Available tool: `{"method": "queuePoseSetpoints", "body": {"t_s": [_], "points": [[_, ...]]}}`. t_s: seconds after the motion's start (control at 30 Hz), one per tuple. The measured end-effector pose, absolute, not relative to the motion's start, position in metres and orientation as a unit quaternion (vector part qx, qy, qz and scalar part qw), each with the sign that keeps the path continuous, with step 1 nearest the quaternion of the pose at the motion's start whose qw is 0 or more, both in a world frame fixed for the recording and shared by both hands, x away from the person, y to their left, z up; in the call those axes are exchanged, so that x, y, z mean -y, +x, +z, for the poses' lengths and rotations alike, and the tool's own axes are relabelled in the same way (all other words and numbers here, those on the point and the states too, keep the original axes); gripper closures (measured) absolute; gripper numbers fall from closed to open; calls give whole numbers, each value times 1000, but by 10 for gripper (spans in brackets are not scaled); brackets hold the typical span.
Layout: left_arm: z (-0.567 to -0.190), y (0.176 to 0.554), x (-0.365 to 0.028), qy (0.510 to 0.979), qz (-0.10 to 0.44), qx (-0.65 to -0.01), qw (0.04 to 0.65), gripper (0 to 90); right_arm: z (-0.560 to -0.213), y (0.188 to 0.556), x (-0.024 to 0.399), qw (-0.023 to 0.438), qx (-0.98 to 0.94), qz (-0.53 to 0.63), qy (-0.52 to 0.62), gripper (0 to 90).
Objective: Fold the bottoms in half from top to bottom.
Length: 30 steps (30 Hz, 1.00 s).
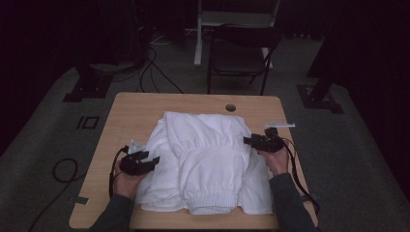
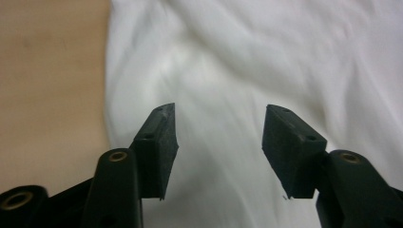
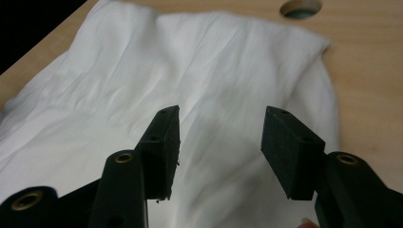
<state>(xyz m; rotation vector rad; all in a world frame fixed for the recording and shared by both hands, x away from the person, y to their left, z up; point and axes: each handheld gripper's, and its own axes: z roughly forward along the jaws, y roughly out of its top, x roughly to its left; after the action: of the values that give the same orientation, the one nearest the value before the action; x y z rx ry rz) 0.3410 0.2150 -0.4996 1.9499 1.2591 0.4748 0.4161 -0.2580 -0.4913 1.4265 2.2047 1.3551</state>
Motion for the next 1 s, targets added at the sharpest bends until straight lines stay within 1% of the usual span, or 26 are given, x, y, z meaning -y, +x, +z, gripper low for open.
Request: {"method": "queuePoseSetpoints", "body": {"t_s": [0.07,0.17,0.3,0.4,0.5,0.53,0.6,0.63,0.7,0.73,0.77,0.8,0.87,0.93,0.97,1.0], "points": [[-494,362,-213,756,187,-496,384,403,-492,428,256,98,-740,458,483,454],[-490,393,-210,738,184,-510,402,381,-493,446,252,113,-736,454,489,453],[-491,434,-201,720,166,-532,414,339,-497,474,248,124,-727,442,510,462],[-494,461,-190,712,158,-544,414,299,-501,495,244,125,-717,432,532,458],[-498,481,-180,699,140,-560,422,296,-508,513,242,118,-705,424,556,455],[-501,487,-178,695,134,-566,422,318,-511,519,240,107,-698,425,565,459],[-507,497,-173,696,131,-581,401,372,-518,528,236,97,-691,419,580,467],[-510,499,-174,692,130,-585,402,433,-522,532,233,92,-691,416,583,477],[-516,503,-177,685,120,-599,396,602,-529,536,227,81,-693,406,591,510],[-519,504,-179,687,115,-601,391,760,-532,538,224,81,-695,398,593,594],[-521,504,-181,689,121,-605,381,884,-534,538,223,80,-700,390,593,743],[-522,504,-184,693,124,-601,378,893,-535,538,221,84,-705,377,595,883],[-520,502,-190,688,134,-605,377,895,-534,537,221,96,-706,365,600,896],[-517,502,-196,680,133,-610,384,893,-530,535,224,124,-702,360,602,898],[-516,502,-197,677,134,-614,383,888,-528,535,227,128,-697,363,605,895],[-515,502,-197,671,146,-621,377,868,-526,535,228,121,-692,368,610,879]]}}
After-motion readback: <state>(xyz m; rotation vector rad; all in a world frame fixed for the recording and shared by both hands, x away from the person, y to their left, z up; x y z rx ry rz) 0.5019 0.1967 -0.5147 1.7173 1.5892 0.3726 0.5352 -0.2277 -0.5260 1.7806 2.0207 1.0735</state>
